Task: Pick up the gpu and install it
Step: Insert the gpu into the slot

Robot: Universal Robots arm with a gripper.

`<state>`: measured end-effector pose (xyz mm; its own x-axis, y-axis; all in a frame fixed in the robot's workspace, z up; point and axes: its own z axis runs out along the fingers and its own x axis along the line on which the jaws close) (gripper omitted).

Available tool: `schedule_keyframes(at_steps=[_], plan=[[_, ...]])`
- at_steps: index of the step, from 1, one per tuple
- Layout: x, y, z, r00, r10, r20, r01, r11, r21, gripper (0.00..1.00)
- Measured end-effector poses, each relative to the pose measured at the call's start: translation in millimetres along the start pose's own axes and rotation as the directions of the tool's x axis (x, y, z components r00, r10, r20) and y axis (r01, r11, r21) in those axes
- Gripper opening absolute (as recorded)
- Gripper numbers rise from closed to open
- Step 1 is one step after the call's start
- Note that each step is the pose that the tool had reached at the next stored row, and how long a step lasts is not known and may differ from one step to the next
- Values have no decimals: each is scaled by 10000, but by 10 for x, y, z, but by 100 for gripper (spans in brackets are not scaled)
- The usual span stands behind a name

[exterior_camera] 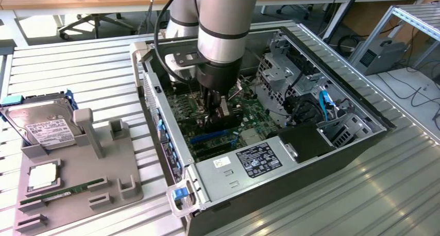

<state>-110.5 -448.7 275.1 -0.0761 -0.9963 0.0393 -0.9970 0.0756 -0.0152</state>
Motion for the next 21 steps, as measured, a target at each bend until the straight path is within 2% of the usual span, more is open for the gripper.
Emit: schedule_keyframes(at_steps=[21], plan=[[0, 49, 100, 10000, 0, 1, 0, 10000, 0, 27]])
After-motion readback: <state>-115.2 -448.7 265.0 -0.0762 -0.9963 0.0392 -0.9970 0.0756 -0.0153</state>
